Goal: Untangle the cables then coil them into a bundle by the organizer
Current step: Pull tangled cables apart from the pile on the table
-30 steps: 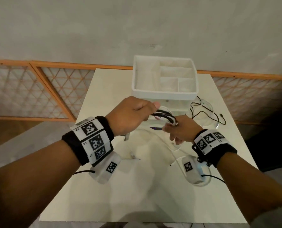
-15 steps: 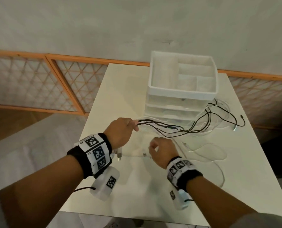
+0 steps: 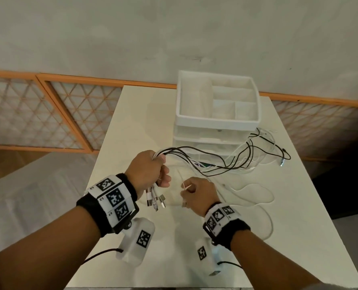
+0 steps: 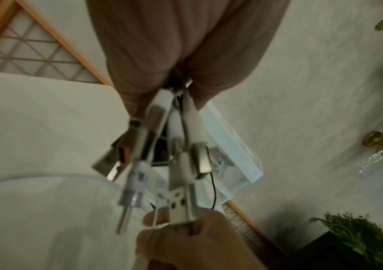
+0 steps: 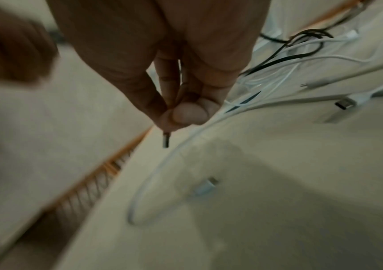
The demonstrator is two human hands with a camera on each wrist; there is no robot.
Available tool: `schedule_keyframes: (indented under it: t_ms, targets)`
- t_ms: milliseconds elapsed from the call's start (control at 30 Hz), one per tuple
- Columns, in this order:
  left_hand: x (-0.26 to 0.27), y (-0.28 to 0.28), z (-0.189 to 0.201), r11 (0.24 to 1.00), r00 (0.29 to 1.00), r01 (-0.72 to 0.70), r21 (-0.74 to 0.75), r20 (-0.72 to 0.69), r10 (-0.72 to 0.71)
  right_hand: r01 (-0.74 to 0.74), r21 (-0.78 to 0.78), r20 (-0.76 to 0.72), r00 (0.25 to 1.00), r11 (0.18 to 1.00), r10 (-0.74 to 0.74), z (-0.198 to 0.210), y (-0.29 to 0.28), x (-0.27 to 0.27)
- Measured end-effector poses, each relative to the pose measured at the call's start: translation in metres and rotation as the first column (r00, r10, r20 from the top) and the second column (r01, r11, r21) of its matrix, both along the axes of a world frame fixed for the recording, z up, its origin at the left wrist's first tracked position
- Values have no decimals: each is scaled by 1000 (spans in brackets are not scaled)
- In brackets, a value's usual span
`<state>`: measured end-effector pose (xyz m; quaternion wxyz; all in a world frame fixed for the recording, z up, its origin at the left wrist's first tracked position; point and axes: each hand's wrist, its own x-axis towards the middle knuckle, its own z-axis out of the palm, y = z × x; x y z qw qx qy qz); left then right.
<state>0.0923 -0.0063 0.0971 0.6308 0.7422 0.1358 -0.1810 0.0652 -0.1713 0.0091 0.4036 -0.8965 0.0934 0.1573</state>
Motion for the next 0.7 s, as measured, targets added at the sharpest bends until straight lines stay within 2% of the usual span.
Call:
schedule_keyframes:
  t_ms: [33, 100, 167, 233, 333, 467, 567, 633, 700]
  targets:
    - [0, -4, 2, 999, 1000, -7, -33, -16, 6, 70, 182, 11, 997, 981, -73, 14, -4, -8]
    - [0, -13, 7, 998, 999, 16, -63, -34, -18, 143, 467, 44, 982, 873, -184, 43, -9, -22]
    - [-1, -23, 10, 995, 996, 77, -66, -40, -80, 128, 595, 101, 967, 793, -232, 65, -11, -30]
    - [-1, -33, 15, 987, 987, 156, -44, -24, -157, 99, 622, 156, 957, 777, -247, 76, -10, -33]
    - [-2, -47, 22, 952, 954, 289, 104, 50, -295, 71, 564, 211, 951, 822, -227, 83, -8, -38]
    - [-2, -58, 29, 880, 914, 352, 319, 87, -397, -12, 427, 309, 942, 904, -133, 88, -13, -43]
    - [-3, -64, 35, 880, 920, 313, 358, 114, -374, -110, 200, 442, 897, 974, 11, 89, -17, -46]
    - [-3, -65, 36, 888, 929, 286, 360, 123, -348, -149, 66, 499, 861, 987, 97, 87, -14, -46]
    - [-4, -67, 34, 892, 931, 281, 354, 124, -343, -164, -2, 559, 818, 986, 137, 88, -14, -49]
